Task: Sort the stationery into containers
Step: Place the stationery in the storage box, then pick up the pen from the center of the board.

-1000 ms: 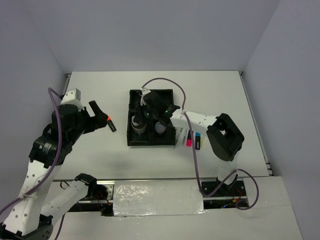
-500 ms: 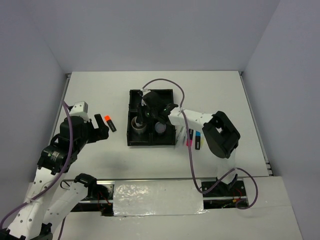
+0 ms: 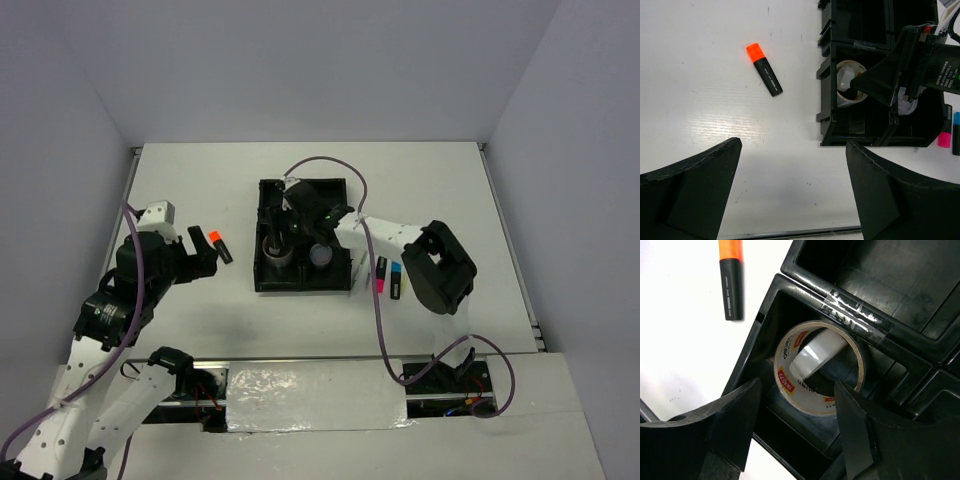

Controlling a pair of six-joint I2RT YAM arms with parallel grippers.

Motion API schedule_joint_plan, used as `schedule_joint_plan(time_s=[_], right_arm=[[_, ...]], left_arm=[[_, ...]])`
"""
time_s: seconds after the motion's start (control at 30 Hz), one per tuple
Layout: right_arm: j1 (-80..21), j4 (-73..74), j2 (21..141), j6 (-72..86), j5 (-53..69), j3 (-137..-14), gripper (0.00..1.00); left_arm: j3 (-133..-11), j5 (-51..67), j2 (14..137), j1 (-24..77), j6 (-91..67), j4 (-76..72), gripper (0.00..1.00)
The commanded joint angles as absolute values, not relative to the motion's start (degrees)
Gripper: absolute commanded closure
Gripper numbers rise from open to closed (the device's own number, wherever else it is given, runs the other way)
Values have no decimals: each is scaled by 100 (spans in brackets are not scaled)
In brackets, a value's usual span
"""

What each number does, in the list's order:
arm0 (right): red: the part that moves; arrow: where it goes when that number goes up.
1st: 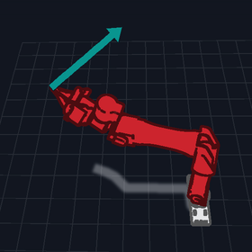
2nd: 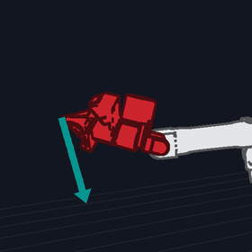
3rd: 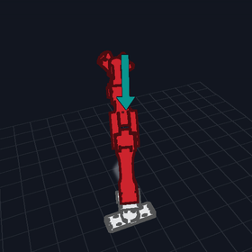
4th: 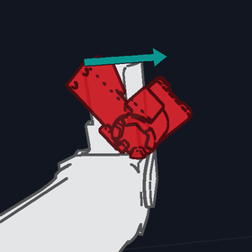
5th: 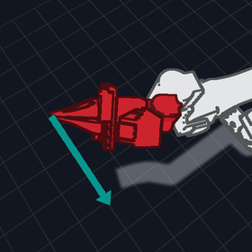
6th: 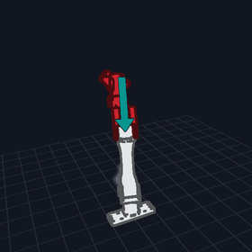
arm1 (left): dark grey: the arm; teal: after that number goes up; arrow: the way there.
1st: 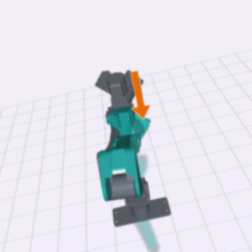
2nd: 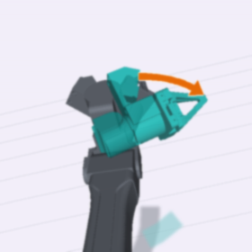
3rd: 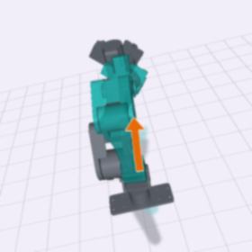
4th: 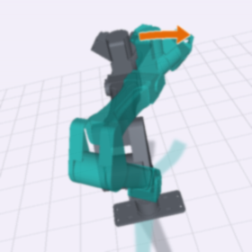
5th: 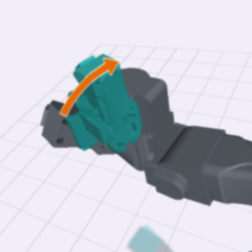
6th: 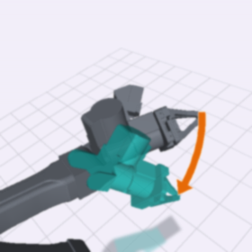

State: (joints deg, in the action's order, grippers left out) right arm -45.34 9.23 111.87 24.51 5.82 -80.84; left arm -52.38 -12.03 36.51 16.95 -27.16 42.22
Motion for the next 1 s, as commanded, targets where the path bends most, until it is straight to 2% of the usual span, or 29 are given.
schedule_joint_plan(time_s=[0.0,0.17,0.27,0.33,0.4,0.67,0.97], right_arm=[[-4500,1081,10716,2391,378,-8411,32],[-4500,1116,9828,2312,80,-8087,23],[-4500,1256,9037,2215,-394,-7744,14],[-4500,1476,8424,2136,-640,-7499,4],[-4500,1756,8009,2118,-1010,-7322,0],[-4500,2443,5962,2153,-1240,-6180,0],[-4482,2988,4677,2180,-1239,-5423,0]], left_arm=[[-5247,-1169,3630,1617,-2636,3981,1],[-5230,-1581,3770,1582,-2873,4008,1],[-5317,-1872,4287,1582,-3233,4148,1],[-5379,-1864,4894,1573,-3655,4254,1],[-5431,-1767,5535,1556,-4014,4114,1],[-5993,-2706,7765,1424,-5448,3779,4],[-6478,-2831,9298,1038,-5520,3385,10]])
